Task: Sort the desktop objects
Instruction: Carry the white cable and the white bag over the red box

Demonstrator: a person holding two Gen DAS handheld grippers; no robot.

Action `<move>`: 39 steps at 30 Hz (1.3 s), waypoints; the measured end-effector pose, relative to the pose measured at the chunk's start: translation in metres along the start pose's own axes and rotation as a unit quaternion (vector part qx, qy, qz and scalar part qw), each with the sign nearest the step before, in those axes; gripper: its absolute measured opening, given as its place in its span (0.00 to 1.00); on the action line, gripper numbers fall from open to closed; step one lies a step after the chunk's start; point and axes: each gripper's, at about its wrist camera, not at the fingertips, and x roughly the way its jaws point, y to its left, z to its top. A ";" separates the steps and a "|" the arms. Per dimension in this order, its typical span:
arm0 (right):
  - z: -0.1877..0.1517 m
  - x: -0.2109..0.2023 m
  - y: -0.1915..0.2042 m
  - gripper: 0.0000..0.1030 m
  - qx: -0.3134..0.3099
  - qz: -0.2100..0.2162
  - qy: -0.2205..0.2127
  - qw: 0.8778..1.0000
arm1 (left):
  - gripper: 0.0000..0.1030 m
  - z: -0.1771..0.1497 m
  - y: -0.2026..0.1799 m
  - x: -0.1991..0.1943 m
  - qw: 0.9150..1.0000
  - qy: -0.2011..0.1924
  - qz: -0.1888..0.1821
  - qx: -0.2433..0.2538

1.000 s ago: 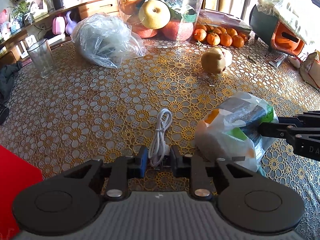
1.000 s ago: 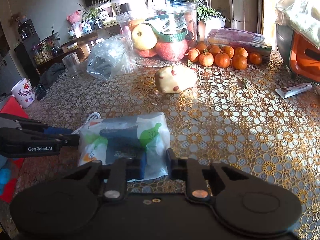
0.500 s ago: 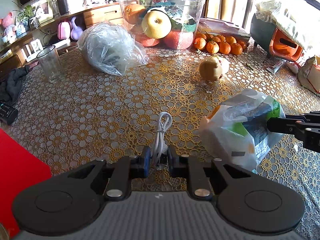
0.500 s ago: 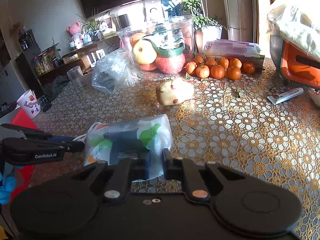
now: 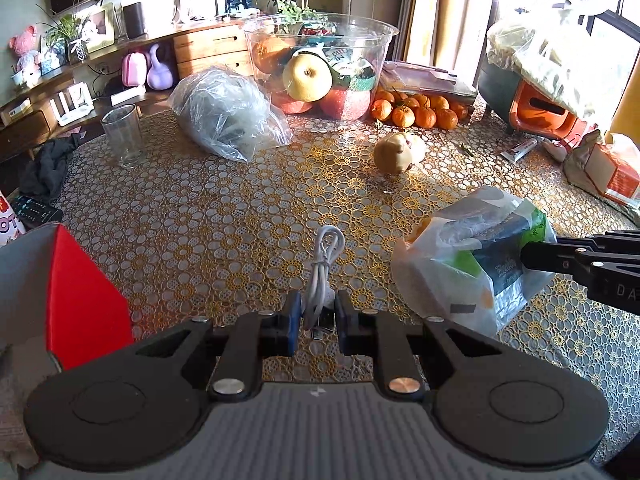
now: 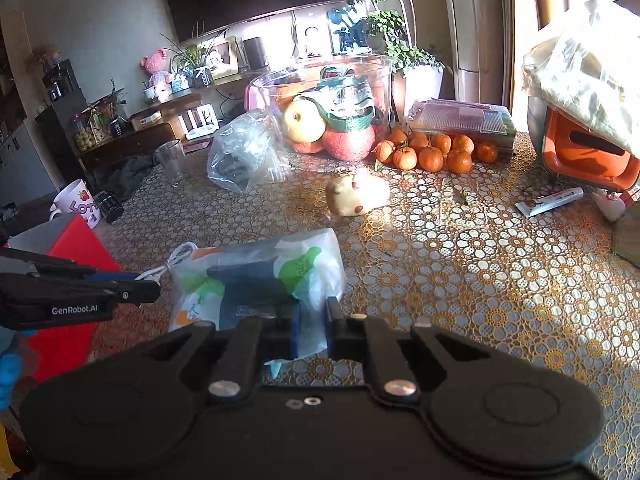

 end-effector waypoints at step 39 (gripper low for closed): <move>0.008 -0.077 0.143 0.11 -0.085 0.044 -0.016 0.995 | 0.15 -0.068 0.073 -0.180 0.992 -0.093 0.012 -0.089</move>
